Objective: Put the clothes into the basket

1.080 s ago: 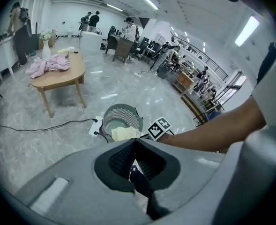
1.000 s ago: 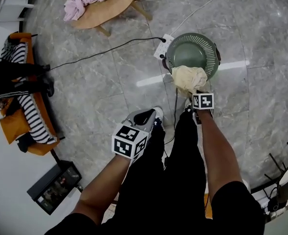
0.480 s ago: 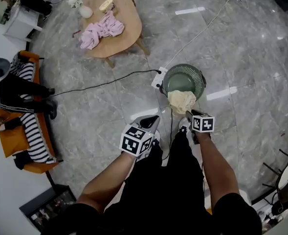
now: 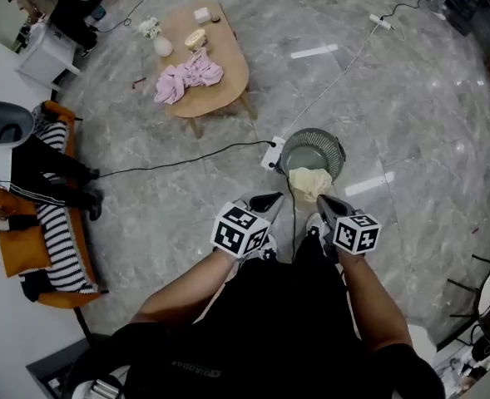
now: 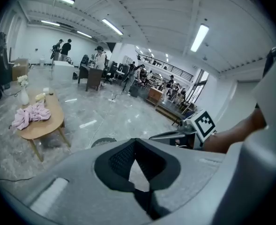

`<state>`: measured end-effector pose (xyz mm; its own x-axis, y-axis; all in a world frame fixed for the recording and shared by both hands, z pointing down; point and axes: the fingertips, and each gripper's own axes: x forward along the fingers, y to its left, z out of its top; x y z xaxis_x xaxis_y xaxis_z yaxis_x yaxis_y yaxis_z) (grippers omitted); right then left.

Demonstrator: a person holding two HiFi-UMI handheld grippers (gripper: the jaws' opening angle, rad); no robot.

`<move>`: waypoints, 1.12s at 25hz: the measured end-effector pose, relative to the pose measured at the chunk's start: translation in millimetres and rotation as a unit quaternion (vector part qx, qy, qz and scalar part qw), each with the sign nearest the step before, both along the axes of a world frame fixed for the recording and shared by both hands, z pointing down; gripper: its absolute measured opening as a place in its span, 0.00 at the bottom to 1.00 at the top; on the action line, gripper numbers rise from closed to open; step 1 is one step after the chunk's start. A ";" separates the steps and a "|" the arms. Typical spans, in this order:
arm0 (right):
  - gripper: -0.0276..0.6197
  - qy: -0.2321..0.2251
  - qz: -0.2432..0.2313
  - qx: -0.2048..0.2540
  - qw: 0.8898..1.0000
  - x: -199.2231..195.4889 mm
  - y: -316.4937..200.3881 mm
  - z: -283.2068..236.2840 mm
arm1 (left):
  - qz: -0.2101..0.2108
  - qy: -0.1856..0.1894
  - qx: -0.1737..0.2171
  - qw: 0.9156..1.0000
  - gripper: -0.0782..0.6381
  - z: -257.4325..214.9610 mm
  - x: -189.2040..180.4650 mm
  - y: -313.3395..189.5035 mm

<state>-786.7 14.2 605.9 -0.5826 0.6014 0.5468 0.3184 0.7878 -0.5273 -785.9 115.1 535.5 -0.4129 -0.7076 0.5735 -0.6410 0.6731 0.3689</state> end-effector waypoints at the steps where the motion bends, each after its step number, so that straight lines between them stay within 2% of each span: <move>1: 0.07 -0.016 0.003 -0.007 1.000 5.2 5.3 -17.6 | 0.007 -0.007 0.006 1.000 0.11 -8.0 3.4 0.7; 6: 0.07 -0.075 0.040 -0.042 0.995 27.2 15.2 -86.1 | 0.032 -0.033 0.030 0.998 0.11 -35.2 23.1 5.5; 10: 0.06 -0.105 0.058 -0.050 0.992 43.1 11.1 -114.7 | 0.035 -0.045 0.040 0.998 0.11 -47.6 35.4 8.1; 16: 0.07 -0.112 0.018 -0.038 0.993 67.2 15.5 -129.0 | 0.032 -0.057 0.045 0.997 0.11 -59.6 57.8 6.2; 21: 0.07 -0.131 0.010 -0.047 0.990 81.2 7.0 -140.4 | 0.018 -0.055 0.043 0.997 0.11 -56.2 78.4 -3.9; 28: 0.06 -0.135 -0.021 -0.028 0.990 118.7 -30.7 -143.2 | -0.003 -0.070 0.052 0.996 0.11 -69.9 104.4 -50.4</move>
